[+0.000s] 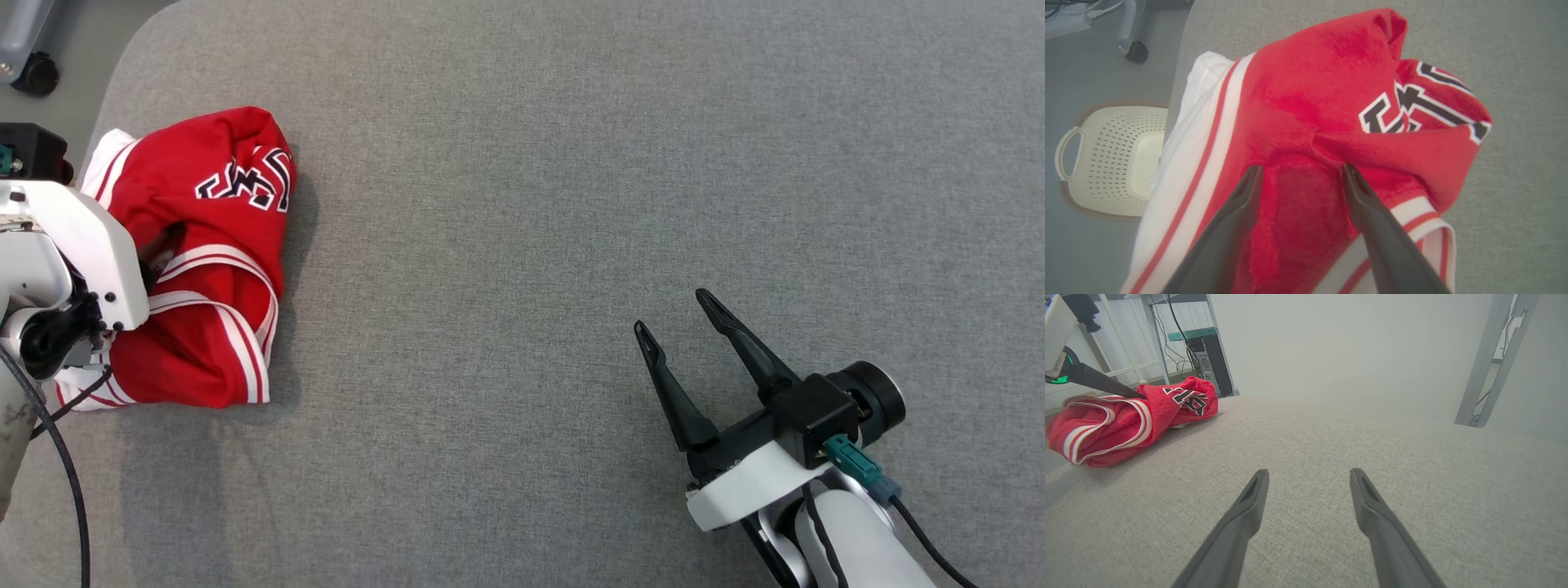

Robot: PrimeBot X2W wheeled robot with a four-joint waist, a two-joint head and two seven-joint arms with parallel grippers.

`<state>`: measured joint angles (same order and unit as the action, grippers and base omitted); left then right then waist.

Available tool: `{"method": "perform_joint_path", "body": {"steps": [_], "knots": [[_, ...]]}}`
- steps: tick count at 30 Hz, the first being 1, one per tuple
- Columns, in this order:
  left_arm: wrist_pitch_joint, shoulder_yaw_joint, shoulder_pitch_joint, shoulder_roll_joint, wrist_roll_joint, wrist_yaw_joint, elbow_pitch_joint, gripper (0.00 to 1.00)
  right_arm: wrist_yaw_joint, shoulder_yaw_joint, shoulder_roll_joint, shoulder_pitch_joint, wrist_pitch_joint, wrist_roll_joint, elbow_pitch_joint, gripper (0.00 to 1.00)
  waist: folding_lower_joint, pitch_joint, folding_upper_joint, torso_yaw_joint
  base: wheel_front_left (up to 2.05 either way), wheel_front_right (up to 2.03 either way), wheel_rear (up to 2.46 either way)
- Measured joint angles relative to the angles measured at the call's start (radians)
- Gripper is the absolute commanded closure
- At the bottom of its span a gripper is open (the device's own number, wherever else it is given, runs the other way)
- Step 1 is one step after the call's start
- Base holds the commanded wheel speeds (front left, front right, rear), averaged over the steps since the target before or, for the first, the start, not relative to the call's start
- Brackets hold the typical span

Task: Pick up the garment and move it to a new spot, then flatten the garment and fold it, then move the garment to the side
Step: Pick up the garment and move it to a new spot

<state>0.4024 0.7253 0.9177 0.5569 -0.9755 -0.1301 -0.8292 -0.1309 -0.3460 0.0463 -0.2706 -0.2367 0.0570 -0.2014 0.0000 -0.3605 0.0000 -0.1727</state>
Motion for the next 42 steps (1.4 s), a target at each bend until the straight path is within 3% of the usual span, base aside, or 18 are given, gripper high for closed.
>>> {"method": "perform_joint_path", "body": {"steps": [14,15,16,27,42], "knots": [[0.067,0.073,0.066,0.003,-0.068,0.000,-0.127,0.00,0.000,-0.018,0.000,-0.029,-0.001,-0.005,-0.006,0.00,0.0000,-0.049,0.0000,0.039,0.00,0.00,0.00],[0.077,0.077,0.072,0.003,-0.077,0.000,-0.131,0.65,0.000,-0.018,0.000,-0.029,-0.001,-0.005,-0.007,0.00,0.0000,-0.052,0.0000,0.041,0.00,0.00,0.00],[0.081,0.082,0.074,0.002,-0.084,0.000,-0.131,1.00,0.000,-0.018,0.000,-0.029,-0.001,-0.005,-0.008,0.00,0.0000,-0.053,0.0000,0.043,0.00,0.00,0.00],[0.002,0.134,0.074,-0.002,-0.114,0.000,-0.125,1.00,0.000,-0.011,0.000,-0.027,-0.010,0.005,-0.042,0.00,0.0000,0.001,0.0000,0.025,0.00,0.00,0.00],[-0.359,0.169,0.064,-0.012,-0.117,0.000,-0.092,1.00,0.000,0.006,0.000,0.057,-0.021,0.052,-0.094,0.00,0.0000,0.195,0.0000,-0.031,0.00,0.00,0.00]]}}
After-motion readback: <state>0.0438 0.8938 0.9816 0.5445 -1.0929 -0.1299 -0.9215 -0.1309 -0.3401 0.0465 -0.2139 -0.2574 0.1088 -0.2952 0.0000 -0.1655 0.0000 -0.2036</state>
